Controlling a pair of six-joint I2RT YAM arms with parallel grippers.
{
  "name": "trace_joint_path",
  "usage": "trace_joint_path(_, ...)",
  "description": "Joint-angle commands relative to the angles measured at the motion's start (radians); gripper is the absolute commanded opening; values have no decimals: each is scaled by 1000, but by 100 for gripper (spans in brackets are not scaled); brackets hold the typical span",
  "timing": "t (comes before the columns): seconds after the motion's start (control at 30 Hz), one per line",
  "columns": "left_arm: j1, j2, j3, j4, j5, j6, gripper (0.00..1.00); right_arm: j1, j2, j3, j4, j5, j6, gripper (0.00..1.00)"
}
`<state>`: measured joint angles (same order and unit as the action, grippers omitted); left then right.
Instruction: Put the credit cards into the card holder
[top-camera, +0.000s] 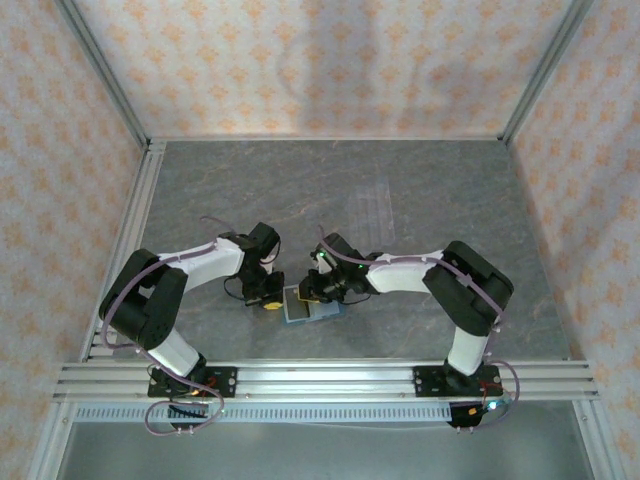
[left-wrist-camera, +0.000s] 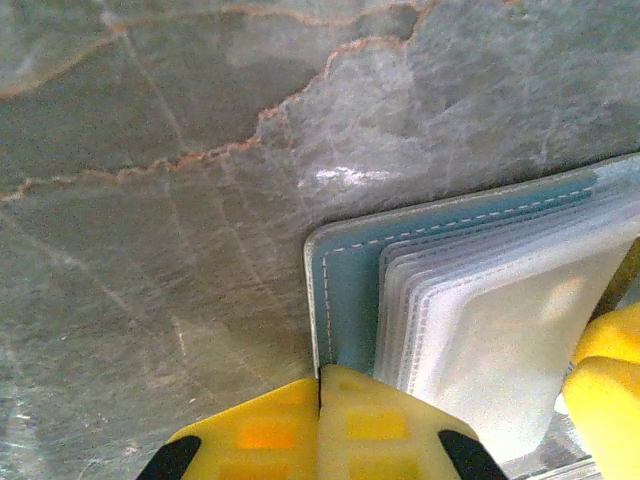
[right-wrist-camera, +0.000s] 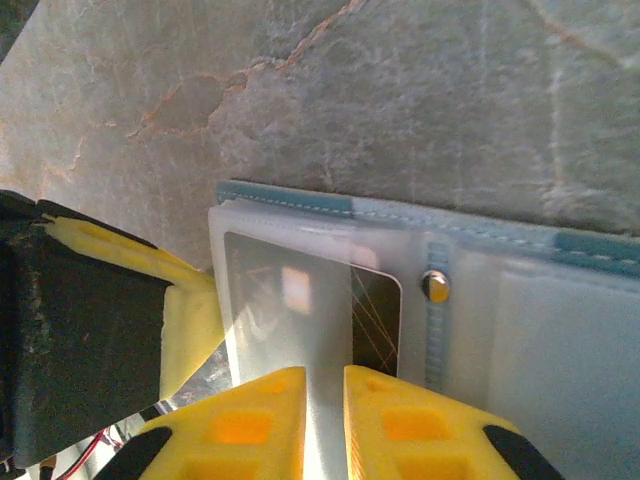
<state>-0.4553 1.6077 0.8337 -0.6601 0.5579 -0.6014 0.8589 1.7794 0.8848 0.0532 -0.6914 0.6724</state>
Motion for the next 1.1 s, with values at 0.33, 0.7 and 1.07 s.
trace_joint_path(0.33, 0, 2, -43, 16, -2, 9, 0, 9, -231, 116, -503, 414, -139, 40)
trace_joint_path(0.7, 0, 12, -41, 22, 1, 5, 0, 187, -23, 292, -856, 817, -164, 76)
trace_joint_path(1.07, 0, 1, -49, 19, -3, 3, 0, 230, 76, 322, -883, 970, -124, 61)
